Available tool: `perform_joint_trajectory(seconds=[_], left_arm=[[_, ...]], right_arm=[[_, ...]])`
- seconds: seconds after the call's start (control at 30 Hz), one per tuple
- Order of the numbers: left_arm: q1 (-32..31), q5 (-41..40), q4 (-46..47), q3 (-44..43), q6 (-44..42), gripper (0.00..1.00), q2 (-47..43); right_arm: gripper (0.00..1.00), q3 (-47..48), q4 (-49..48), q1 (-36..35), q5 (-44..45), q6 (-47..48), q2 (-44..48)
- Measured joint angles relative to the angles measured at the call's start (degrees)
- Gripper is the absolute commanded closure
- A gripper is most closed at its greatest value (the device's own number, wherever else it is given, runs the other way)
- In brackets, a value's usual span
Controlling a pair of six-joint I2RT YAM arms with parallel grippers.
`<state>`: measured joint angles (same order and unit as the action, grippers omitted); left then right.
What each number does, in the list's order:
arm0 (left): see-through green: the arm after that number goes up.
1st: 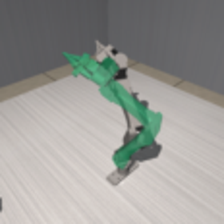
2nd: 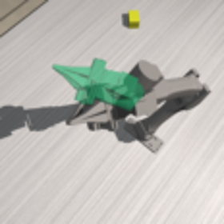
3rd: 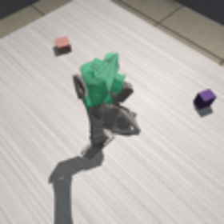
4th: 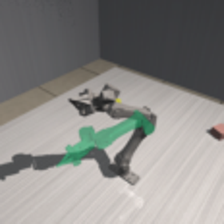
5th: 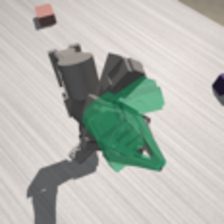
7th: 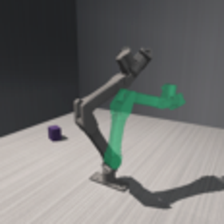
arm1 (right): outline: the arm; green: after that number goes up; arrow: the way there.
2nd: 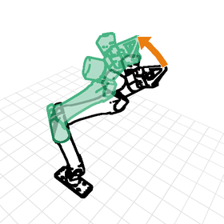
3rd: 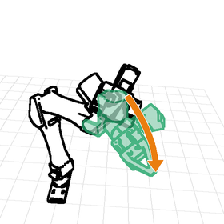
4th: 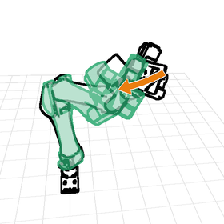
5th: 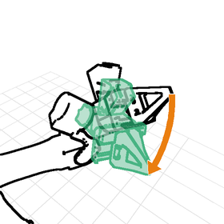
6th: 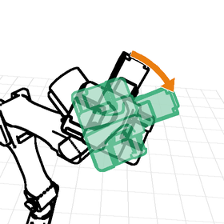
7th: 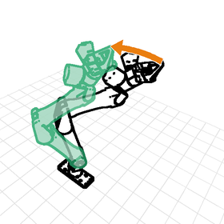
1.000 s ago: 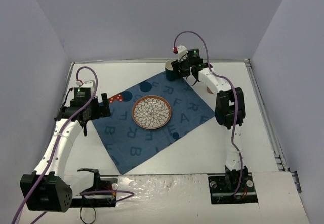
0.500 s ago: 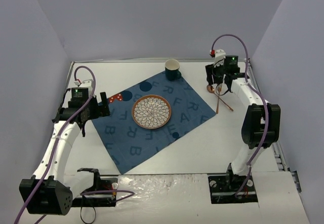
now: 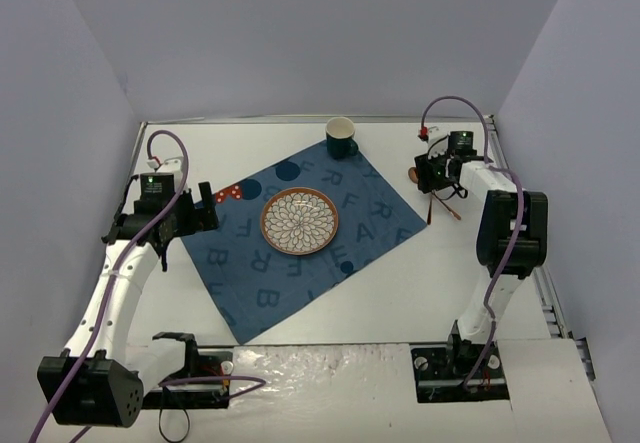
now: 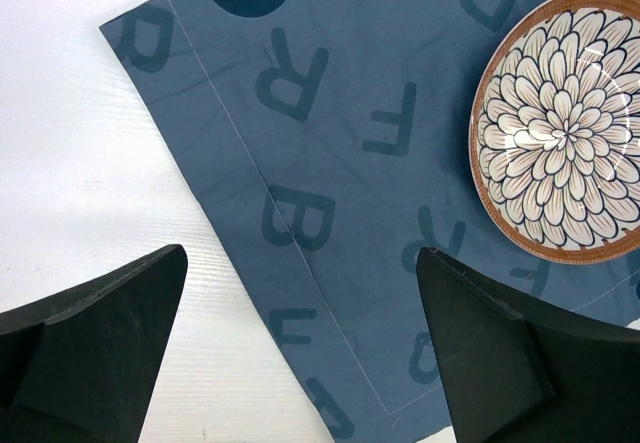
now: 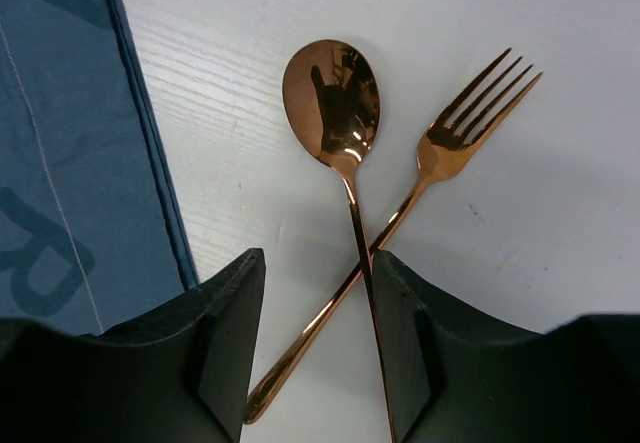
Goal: Set the dinner table for one person
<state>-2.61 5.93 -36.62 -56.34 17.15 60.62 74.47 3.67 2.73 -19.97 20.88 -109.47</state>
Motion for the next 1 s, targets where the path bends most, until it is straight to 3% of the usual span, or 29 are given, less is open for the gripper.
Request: perform_joint_trajectory(seconds=[0.53, 0.73, 1.0], left_arm=[[0.00, 0.05, 0.00, 0.02, 0.00, 0.03, 0.39], [0.00, 0.03, 0.00, 0.02, 0.00, 0.03, 0.77], [0.00, 0.03, 0.00, 0.02, 0.00, 0.03, 0.84]], right_arm=[[0.60, 2.06, -0.04, 0.07, 0.04, 3.37, -5.73], [0.81, 3.33, -0.16, 0.07, 0.07, 3.77, -7.03], [0.79, 4.44, -0.73, 0.07, 0.06, 3.89, -8.07]])
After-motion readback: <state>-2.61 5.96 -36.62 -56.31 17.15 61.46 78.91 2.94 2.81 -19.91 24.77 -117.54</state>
